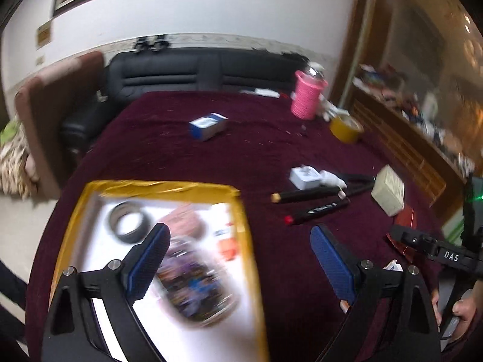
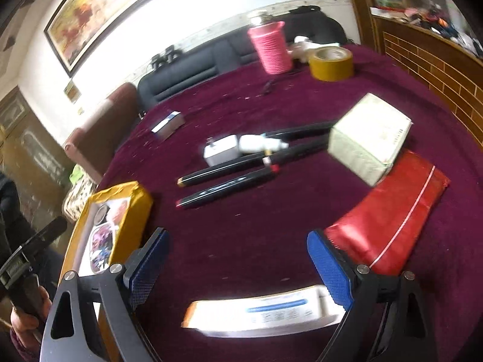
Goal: Organize objects
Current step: 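Grasp the gold-capped black marker with the left tool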
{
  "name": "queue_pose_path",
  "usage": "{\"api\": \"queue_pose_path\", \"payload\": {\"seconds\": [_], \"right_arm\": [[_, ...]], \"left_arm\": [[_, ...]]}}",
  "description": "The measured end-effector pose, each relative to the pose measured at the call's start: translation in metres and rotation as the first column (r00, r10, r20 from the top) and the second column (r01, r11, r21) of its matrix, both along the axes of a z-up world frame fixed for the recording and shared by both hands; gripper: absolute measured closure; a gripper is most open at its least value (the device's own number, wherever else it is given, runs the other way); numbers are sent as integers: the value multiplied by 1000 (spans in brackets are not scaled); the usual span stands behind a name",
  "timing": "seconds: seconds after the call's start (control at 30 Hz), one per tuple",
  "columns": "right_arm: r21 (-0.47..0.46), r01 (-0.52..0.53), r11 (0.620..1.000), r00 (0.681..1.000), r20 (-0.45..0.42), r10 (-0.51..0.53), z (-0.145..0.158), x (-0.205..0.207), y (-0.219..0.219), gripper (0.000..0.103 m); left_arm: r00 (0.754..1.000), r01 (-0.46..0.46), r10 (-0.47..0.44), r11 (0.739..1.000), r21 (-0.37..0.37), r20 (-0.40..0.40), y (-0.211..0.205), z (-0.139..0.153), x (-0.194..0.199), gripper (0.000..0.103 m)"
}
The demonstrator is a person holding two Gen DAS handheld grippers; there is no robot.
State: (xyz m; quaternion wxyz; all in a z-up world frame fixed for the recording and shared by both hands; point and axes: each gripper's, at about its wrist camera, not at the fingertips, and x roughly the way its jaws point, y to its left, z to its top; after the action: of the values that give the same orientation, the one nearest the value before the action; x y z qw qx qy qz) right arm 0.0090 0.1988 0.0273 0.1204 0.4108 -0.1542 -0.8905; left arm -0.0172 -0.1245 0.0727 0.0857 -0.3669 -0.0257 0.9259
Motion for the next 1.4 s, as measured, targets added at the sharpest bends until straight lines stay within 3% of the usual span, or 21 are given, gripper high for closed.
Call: {"api": "queue_pose_path", "payload": {"seconds": [0.23,0.33,0.47,0.53,0.6,0.63,0.67,0.73,0.8,0.83,0.87,0.9,1.0,1.07,1.2,1.23,1.33,1.4], "right_arm": [[-35,18,999,1000,-10,-18,-11,-28,28,8],[-66,22,998,1000,-15,-23,-15,-42,39,8],[-109,19,994,1000,-21,-21,-17,-55,51,8],[-127,18,992,999,-26,-21,-18,-57,56,8],[-145,22,989,999,-35,-28,-20,-57,61,8],[-152,24,988,999,-37,-30,-20,-56,63,8],[-159,26,987,999,-38,-33,-22,-56,66,8],[-173,34,984,999,-26,-40,-25,-57,71,8],[-197,44,979,999,-15,-48,-27,-57,76,8],[-203,46,978,999,-15,-50,-27,-57,78,8],[-207,46,977,998,-19,-52,-26,-56,79,8],[-206,45,977,998,-24,-51,-25,-55,79,8],[-198,41,979,998,-34,-49,-23,-54,78,8],[-197,36,980,999,-27,-43,-24,-54,77,7],[-202,45,978,999,-17,-49,-27,-56,78,7],[-201,48,978,998,-19,-53,-27,-56,79,7],[-197,48,979,998,-20,-53,-26,-57,79,7],[-192,41,980,999,-15,-45,-27,-58,77,7]], "left_arm": [[988,127,-112,980,-151,107,81,-33,-59,9],[971,218,-184,946,-241,155,118,-57,-77,9],[959,273,-225,892,-360,170,147,-78,-91,9],[950,295,-233,890,-349,209,151,-88,-97,9],[939,308,-238,904,-298,247,151,-95,-99,11],[934,313,-248,915,-254,258,148,-95,-99,19],[925,324,-262,923,-208,275,146,-94,-98,34],[905,338,-290,935,-110,312,143,-92,-94,49],[884,368,-332,928,-53,328,141,-87,-83,57],[875,379,-347,925,-34,337,140,-85,-79,69],[869,379,-352,925,-11,347,138,-81,-77,71],[880,360,-339,933,-4,333,134,-75,-78,71],[932,307,-276,946,-104,236,125,-59,-88,65],[945,294,-258,940,-175,202,123,-59,-102,59],[916,384,-301,851,-359,267,142,-86,-128,58],[910,398,-312,843,-362,275,146,-90,-131,58],[903,409,-324,849,-336,282,153,-87,-138,60],[903,397,-306,864,-309,303,156,-87,-138,68]]}}
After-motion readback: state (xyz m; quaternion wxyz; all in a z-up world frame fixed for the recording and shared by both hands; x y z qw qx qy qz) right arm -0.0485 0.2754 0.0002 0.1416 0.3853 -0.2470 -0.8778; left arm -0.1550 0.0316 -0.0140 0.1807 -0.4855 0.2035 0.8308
